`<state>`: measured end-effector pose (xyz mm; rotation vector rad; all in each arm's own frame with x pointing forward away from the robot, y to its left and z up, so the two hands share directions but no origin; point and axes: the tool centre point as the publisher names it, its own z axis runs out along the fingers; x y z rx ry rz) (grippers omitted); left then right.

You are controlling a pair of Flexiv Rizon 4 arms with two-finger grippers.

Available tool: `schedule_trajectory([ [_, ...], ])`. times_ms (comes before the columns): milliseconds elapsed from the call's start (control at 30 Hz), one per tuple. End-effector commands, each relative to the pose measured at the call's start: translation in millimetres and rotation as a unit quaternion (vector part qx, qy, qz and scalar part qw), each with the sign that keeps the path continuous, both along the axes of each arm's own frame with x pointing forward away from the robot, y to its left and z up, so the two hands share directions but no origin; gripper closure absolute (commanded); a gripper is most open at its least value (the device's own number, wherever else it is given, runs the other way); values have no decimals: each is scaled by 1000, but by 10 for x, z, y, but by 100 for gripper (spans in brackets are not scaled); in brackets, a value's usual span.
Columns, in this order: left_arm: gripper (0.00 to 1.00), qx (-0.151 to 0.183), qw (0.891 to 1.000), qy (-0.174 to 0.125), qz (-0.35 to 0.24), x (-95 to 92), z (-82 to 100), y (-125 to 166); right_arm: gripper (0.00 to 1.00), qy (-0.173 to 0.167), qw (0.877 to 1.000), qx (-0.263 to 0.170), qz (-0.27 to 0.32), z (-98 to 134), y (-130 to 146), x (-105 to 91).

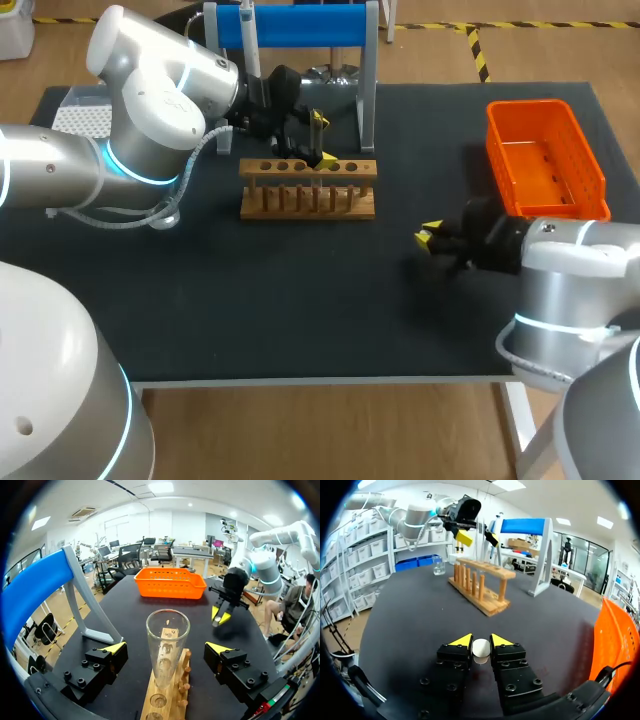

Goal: Invert the test tube, pick up the pipette, mount the tip to pipette, aspirate from beaker and dispense into the tube, eject the tip, return the pipette, and cap with the stopper.

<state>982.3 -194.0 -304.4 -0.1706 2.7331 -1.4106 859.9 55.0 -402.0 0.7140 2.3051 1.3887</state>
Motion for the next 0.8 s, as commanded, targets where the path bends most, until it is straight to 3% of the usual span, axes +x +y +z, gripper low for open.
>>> schedule_trajectory([
  [33,0,1,1000,1,-1,11,-2,-5,100,11,999,-8,46,262,-32,43],
  [533,0,1,1000,1,-1,11,-2,-5,100,-27,984,-22,173,1200,350,123],
  [800,0,1,1000,1,-1,11,-2,-5,100,-27,984,-22,173,1200,350,123],
])
